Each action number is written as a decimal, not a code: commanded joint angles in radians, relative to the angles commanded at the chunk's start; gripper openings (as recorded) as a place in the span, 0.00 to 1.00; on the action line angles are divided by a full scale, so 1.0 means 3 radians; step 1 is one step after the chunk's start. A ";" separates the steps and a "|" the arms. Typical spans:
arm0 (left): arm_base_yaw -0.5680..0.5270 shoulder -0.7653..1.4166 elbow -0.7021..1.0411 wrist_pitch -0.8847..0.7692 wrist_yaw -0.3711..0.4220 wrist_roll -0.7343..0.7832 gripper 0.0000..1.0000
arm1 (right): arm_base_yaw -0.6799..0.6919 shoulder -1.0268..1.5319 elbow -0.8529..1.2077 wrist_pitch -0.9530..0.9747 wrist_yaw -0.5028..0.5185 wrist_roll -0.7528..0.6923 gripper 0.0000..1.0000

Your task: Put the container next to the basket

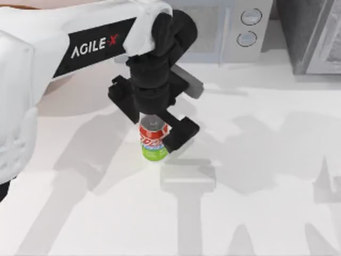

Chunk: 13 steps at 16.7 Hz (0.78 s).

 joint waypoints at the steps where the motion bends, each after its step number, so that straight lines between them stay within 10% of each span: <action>1: 0.0000 0.0000 0.0000 0.0000 0.0000 0.0000 0.85 | 0.0000 0.0000 0.0000 0.0000 0.0000 0.0000 1.00; 13: 0.0000 0.0000 0.0000 0.0000 0.0000 0.0000 0.00 | 0.0000 0.0000 0.0000 0.0000 0.0000 0.0000 1.00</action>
